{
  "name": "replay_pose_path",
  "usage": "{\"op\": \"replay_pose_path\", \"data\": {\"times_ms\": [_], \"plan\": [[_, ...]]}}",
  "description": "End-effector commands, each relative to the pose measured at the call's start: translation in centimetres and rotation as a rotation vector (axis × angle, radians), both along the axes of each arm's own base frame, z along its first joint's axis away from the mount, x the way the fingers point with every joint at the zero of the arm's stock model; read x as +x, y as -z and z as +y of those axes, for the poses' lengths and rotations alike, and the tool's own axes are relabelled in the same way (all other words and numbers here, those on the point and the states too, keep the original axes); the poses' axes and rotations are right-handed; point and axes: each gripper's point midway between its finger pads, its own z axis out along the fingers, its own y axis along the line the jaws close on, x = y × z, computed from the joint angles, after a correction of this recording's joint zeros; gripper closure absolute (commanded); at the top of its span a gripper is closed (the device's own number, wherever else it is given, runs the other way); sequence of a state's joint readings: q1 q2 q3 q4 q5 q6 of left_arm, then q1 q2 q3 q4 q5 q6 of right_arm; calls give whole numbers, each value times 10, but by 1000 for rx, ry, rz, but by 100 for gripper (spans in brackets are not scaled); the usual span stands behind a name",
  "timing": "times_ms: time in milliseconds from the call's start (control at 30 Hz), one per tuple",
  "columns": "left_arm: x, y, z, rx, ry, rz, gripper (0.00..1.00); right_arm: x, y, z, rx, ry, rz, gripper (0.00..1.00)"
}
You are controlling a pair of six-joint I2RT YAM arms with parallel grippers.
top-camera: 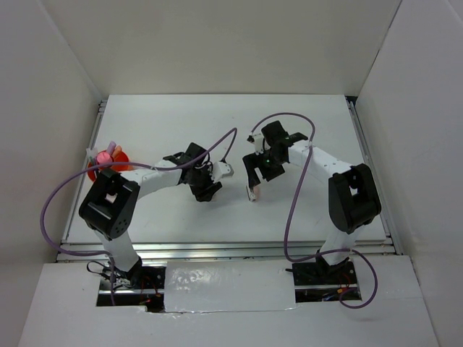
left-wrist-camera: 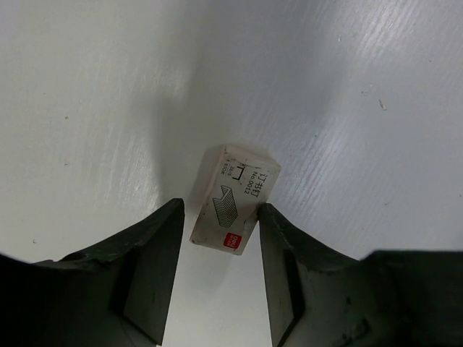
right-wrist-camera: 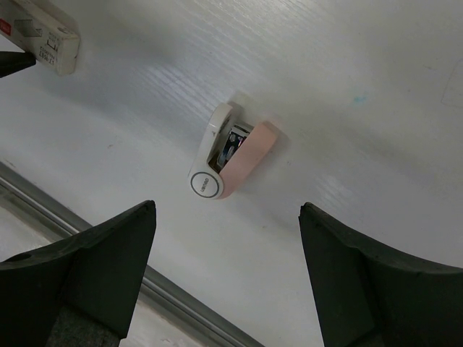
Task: Sort the stationery into containers
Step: Pick up the stationery from the center of the board, then place the stationery in the storage box.
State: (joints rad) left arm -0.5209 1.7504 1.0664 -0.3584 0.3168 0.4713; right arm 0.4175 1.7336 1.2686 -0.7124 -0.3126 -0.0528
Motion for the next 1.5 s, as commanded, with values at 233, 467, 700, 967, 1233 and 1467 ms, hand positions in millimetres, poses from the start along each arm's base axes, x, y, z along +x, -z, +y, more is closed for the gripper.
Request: {"op": "replay_pose_path", "data": {"times_ms": [233,467,700,967,1233,1467], "plan": [[-18,13,3,6,65,10,45,0,-15,-2,18,-4,-22,13],[-24,19,8,23,74,24,46,0,-14,-2,20,-3,-16,14],[-13,-14,21,-36,-15,-21,79,1,-16,-3,24,0,-24,14],[-11,-120,83,-141,-191,-126,91,1,-20,-1,37,-5,-26,13],[-30,-162,198,-57,-152,-242,98,2,-18,9,38,-32,-11,14],[-24,-163,280,29,-131,-218,98,2,-15,11,35,-42,1,14]]}}
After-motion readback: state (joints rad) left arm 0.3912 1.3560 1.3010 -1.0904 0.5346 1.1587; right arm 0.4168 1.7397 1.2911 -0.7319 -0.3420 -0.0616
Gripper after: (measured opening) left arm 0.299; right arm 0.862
